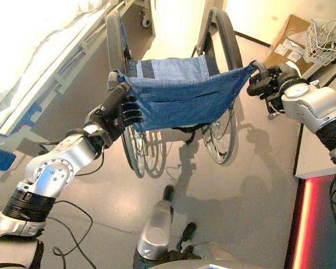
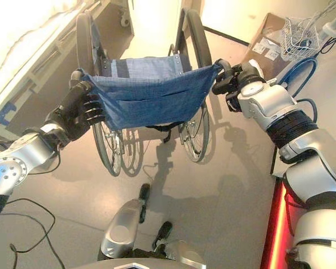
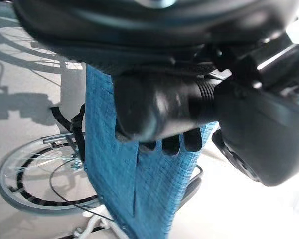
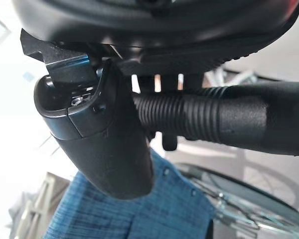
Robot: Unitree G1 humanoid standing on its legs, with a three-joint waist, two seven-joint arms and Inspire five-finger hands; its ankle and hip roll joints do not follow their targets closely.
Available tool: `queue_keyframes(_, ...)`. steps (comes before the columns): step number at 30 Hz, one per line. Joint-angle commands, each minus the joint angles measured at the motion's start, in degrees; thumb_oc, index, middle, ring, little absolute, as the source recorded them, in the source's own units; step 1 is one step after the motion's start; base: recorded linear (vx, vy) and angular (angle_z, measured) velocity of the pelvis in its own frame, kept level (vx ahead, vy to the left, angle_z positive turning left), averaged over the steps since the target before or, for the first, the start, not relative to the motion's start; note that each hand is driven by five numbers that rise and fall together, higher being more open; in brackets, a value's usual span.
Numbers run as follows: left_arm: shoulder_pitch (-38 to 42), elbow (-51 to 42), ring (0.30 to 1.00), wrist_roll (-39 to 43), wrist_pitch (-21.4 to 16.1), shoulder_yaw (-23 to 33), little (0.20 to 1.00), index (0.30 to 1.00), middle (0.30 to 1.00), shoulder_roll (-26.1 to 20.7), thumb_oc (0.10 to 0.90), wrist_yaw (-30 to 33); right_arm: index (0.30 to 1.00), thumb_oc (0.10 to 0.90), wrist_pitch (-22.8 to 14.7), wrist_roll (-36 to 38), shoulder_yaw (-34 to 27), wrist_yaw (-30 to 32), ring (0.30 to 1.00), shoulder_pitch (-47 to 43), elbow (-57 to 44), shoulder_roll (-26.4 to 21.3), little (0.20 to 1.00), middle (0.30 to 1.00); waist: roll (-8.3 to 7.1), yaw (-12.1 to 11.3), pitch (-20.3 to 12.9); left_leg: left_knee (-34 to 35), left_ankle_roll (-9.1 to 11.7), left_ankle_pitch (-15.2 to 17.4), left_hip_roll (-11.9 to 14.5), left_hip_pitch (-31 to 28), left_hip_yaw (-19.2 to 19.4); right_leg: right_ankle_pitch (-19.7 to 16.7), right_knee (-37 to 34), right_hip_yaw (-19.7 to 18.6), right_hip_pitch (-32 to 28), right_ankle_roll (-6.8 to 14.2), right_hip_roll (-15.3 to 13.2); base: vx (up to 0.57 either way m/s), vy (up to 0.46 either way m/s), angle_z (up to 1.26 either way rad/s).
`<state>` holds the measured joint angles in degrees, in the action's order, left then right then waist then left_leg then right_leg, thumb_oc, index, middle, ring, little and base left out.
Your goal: Push the wheelchair next to the bed
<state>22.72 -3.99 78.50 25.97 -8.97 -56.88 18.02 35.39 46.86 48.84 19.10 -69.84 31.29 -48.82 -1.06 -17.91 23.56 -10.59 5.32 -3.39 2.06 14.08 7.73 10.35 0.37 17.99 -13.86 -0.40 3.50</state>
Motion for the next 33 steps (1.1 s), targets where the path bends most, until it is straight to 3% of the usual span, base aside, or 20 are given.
queue_keyframes(1, 5.2, 4.1, 0.300, -5.9, -7.4, 7.6, 0.300, 0.300, 0.300, -3.4, 0.400, -2.0, 0.300, 0.400, -10.0, -1.2, -3.0, -2.6, 0.300, -6.4, -7.6, 3.5, 0.300, 0.300, -2.42, -2.3, -12.1, 3.0, -4.5, -3.0, -5.3, 1.8, 2.4, 2.5, 12.5, 3.6, 3.9, 0.4, 1.3, 0.28, 0.039, -0.10)
queue_keyframes(3, 6.0, 4.8, 0.300, -5.5, -7.2, 8.1, 0.300, 0.300, 0.300, -4.5, 0.400, -2.8, 0.300, 0.400, -10.4, -0.5, -3.5, -2.6, 0.300, -6.1, -7.4, 2.6, 0.300, 0.300, -2.71, -2.4, -12.3, 1.7, -6.3, -1.2, -5.9, 1.5, 2.6, 2.2, 16.9, 4.1, 4.7, 1.6, 0.3, 0.32, 0.083, 0.05)
queue_keyframes(5, 6.9, 5.1, 0.300, -4.6, -6.9, 8.5, 0.300, 0.300, 0.300, -5.7, 0.400, -3.0, 0.300, 0.400, -11.1, -0.1, -4.2, -2.9, 0.300, -5.3, -7.6, 1.8, 0.300, 0.300, -2.88, -2.1, -12.5, 1.8, -7.9, -0.2, -6.9, 0.4, 2.0, -1.2, 23.1, 3.3, 6.4, 4.1, -1.3, 0.33, 0.157, 0.01)
queue_keyframes(7, 8.1, 4.9, 0.300, -3.3, -6.1, 8.3, 0.300, 0.300, 0.300, -6.9, 0.400, -2.5, 0.300, 0.400, -11.4, 0.8, -4.8, -3.0, 0.300, -4.8, -8.2, 0.9, 0.300, 0.300, -3.36, -1.4, -12.6, 2.5, -9.2, 0.0, -8.3, -0.7, 2.0, -10.9, 31.3, -0.4, 8.3, 9.7, -2.3, 0.28, 0.176, 0.18)
queue_keyframes(8, 8.5, 4.7, 0.300, -2.8, -6.0, 8.0, 0.300, 0.300, 0.300, -6.9, 0.400, -2.1, 0.300, 0.400, -11.3, 0.8, -4.8, -3.3, 0.300, -4.9, -8.1, 0.7, 0.300, 0.300, -3.34, -1.2, -12.7, 2.6, -9.2, -0.2, -8.5, -0.8, 1.9, -12.3, 31.7, -1.7, 8.9, 10.2, -2.4, 0.17, 0.088, 0.31)
queue_keyframes(9, 8.8, 4.7, 0.300, -2.5, -5.9, 7.8, 0.300, 0.300, 0.300, -6.9, 0.400, -1.9, 0.300, 0.400, -11.3, 0.8, -4.8, -3.5, 0.300, -5.0, -8.1, 0.6, 0.300, 0.300, -3.33, -1.0, -12.7, 2.6, -9.1, -0.3, -8.6, -0.8, 1.8, -12.5, 31.5, -2.4, 9.1, 10.2, -2.5, 0.19, 0.023, 0.25)
queue_keyframes(10, 9.5, 4.8, 0.300, -1.3, -6.6, 6.5, 0.300, 0.300, 0.300, -7.0, 0.400, -1.4, 0.300, 0.400, -11.2, 0.4, -4.3, -4.0, 0.300, -5.4, -8.0, 0.0, 0.300, 0.300, -2.85, 0.1, -12.6, 2.1, -7.5, -1.0, -8.4, -0.1, 1.4, -7.5, 24.3, -4.0, 9.3, 7.2, -2.1, 0.14, -0.004, 0.12)
queue_keyframes(11, 9.6, 4.8, 0.300, -1.2, -6.6, 6.4, 0.300, 0.300, 0.300, -7.1, 0.400, -1.4, 0.300, 0.400, -11.2, 0.3, -4.3, -4.0, 0.300, -5.4, -8.1, -0.1, 0.300, 0.300, -2.65, 0.2, -12.7, 2.0, -7.3, -1.2, -8.1, 0.1, 1.3, -7.2, 23.2, -4.0, 9.3, 6.6, -1.8, 0.19, -0.032, 0.15)
queue_keyframes(12, 9.7, 4.4, 0.300, -0.5, -6.8, 5.7, 0.300, 0.300, 0.300, -7.2, 0.400, -1.3, 0.300, 0.400, -11.1, 0.3, -4.0, -4.2, 0.300, -5.4, -8.2, -0.8, 0.300, 0.300, -2.48, 0.7, -12.7, 1.1, -6.0, -1.7, -8.4, 1.0, 0.5, -3.9, 16.2, -4.2, 8.9, 4.9, -1.7, 0.15, -0.079, 0.18)
queue_keyframes(13, 9.9, 3.6, 0.300, 0.6, -8.1, 4.6, 0.300, 0.300, 0.300, -7.5, 0.400, -0.2, 0.300, 0.400, -11.7, 0.4, -3.3, -4.9, 0.300, -6.4, -7.8, -1.6, 0.300, 0.300, -2.52, 1.3, -12.3, -0.5, -4.7, -1.8, -8.6, 1.6, -1.1, -3.7, 7.8, -3.6, 8.2, 4.1, -3.9, 0.13, -0.081, 0.21)
queue_keyframes(14, 10.0, 3.6, 0.300, 0.6, -8.3, 4.4, 0.300, 0.300, 0.300, -7.5, 0.400, -0.1, 0.300, 0.400, -11.9, 0.4, -3.1, -5.0, 0.300, -6.7, -7.6, -1.6, 0.300, 0.300, -2.39, 1.3, -12.2, -0.5, -4.6, -2.0, -8.5, 1.7, -1.3, -4.3, 7.0, -3.5, 8.3, 4.0, -4.0, 0.04, -0.130, 0.19)
queue_keyframes(15, 11.3, 4.0, 0.300, 0.9, -10.3, 3.2, 0.300, 0.300, 0.300, -7.4, 0.400, 0.6, 0.300, 0.400, -13.3, 0.2, -2.3, -5.9, 0.300, -8.1, -6.6, -2.1, 0.300, 0.300, -2.06, 2.4, -11.3, -0.8, -4.1, -1.6, -8.3, 1.3, -3.0, -8.1, 2.7, -4.3, 10.1, 4.9, -6.3, -0.03, -0.102, 0.12)
queue_keyframes(16, 12.1, 4.1, 0.300, 1.0, -10.7, 2.6, 0.300, 0.300, 0.300, -7.3, 0.400, 0.8, 0.300, 0.400, -13.6, 0.2, -2.0, -6.0, 0.300, -8.5, -6.3, -2.1, 0.300, 0.300, -1.94, 2.8, -11.0, -0.6, -4.1, -1.1, -8.2, 0.9, -3.7, -9.3, 1.6, -4.7, 10.9, 5.2, -6.9, -0.06, -0.242, 0.31)
queue_keyframes(17, 16.1, 5.0, 0.300, 1.0, -12.5, 0.1, 0.300, 0.300, 0.300, -6.7, 0.400, 2.3, 0.300, 0.400, -14.8, -0.4, -1.6, -5.9, 0.300, -9.6, -5.5, -1.8, 0.300, 0.300, -1.37, 4.8, -9.7, 1.2, -4.2, -0.1, -7.4, -1.4, -6.3, -13.6, -0.2, -6.5, 14.7, 7.0, -9.0, -0.06, -0.248, 0.44)
queue_keyframes(19, 20.9, 6.3, 0.300, 0.6, -13.1, -2.6, 0.300, 0.300, 0.300, -5.7, 0.400, 4.5, 0.300, 0.400, -14.4, -1.1, -1.8, -5.2, 0.300, -9.9, -6.7, -1.2, 0.300, 0.300, -1.10, 6.6, -8.5, 3.9, -4.0, 0.3, -5.7, -4.4, -7.8, -15.9, 0.1, -7.9, 17.6, 8.3, -9.4, 0.02, -0.296, 1.10)
queue_keyframes(22, 23.1, 7.4, 0.300, 0.9, -11.8, -3.2, 0.300, 0.300, 0.300, -4.6, 0.400, 5.9, 0.300, 0.400, -12.7, -1.4, -2.5, -5.0, 0.300, -9.3, -8.5, -1.5, 0.300, 0.300, -1.97, 7.5, -8.8, 4.4, -4.0, 1.2, -4.9, -6.0, -7.9, -15.4, -0.3, -7.8, 17.4, 7.8, -8.8, 0.17, -0.245, 0.93)
queue_keyframes(27, 20.5, 9.1, 0.300, -0.3, -11.3, -2.3, 0.300, 0.300, 0.300, -3.7, 0.400, 2.5, 0.300, 0.400, -11.7, -1.2, -2.7, -7.1, 0.300, -9.2, -9.2, -4.5, 0.300, 0.300, -4.59, 8.1, -8.7, -7.4, -2.3, 1.6, -2.9, -1.6, -6.5, -14.3, -0.6, -7.7, 15.5, 5.6, -8.0, 0.15, -0.214, 0.55)
queue_keyframes(29, 20.0, 9.0, 0.300, -0.4, -11.3, -2.1, 0.300, 0.300, 0.300, -3.6, 0.400, 2.4, 0.300, 0.400, -11.7, -0.9, -2.6, -7.2, 0.300, -9.3, -9.4, -4.7, 0.300, 0.300, -4.48, 8.2, -8.4, -8.8, -2.0, 1.0, -2.5, -0.7, -6.5, -14.0, -0.5, -7.6, 15.1, 5.2, -7.7, 0.07, -0.076, 0.17)
queue_keyframes(30, 17.3, 8.0, 0.300, -0.7, -12.1, -0.9, 0.300, 0.300, 0.300, -2.8, 0.400, 1.9, 0.300, 0.400, -10.6, -1.2, -3.8, -5.3, 0.300, -7.1, -12.3, -5.5, 0.300, 0.300, -3.27, 8.3, -7.6, -5.5, -0.9, -1.5, -0.7, 0.8, -5.0, -12.9, -0.7, -6.3, 13.4, 4.7, -6.7, 0.11, 0.026, 0.36)
queue_keyframes(33, 13.6, 5.5, 0.300, -1.7, -12.5, 0.9, 0.300, 0.300, 0.300, -1.5, 0.400, 2.7, 0.300, 0.400, -9.8, -2.6, -5.9, -4.7, 0.300, -3.3, -14.7, -5.5, 0.300, 0.300, -2.10, 8.2, -8.0, 0.7, -0.3, -4.1, -0.4, -0.5, -5.2, -12.2, -1.3, -4.8, 11.9, 4.7, -6.7, 0.15, 0.082, 0.24)
